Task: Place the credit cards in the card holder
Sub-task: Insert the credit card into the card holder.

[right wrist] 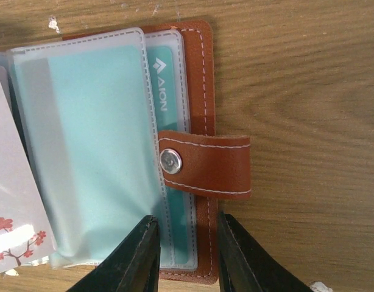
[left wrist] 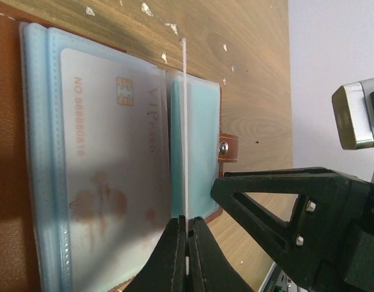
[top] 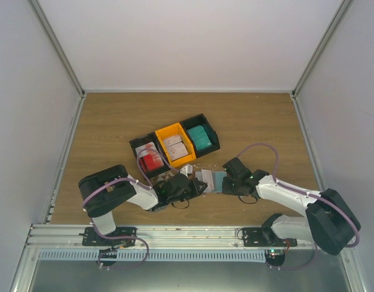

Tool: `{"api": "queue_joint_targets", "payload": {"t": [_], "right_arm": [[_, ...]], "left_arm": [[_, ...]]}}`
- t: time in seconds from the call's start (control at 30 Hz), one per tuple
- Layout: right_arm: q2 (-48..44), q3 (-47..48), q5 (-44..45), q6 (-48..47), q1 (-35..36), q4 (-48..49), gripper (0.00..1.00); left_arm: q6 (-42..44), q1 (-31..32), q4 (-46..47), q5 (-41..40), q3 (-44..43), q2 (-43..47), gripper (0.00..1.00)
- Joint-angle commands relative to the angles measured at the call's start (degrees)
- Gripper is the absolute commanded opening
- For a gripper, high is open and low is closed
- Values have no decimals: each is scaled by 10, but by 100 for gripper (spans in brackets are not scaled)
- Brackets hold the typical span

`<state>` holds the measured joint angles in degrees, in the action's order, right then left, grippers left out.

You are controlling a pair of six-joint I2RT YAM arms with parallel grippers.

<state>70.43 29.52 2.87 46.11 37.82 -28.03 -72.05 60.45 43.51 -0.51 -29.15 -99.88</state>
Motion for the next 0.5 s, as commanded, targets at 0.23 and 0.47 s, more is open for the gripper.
{"api": "queue_joint_targets", "payload": {"t": [0.23, 0.47], "right_arm": [[0, -25, -10, 14, 5, -33, 28], [-3, -27, -10, 19, 5, -33, 28]], "left_arm": [[-39, 5, -11, 4, -28, -32, 0], [-54, 5, -40, 0, -23, -24, 0]]}}
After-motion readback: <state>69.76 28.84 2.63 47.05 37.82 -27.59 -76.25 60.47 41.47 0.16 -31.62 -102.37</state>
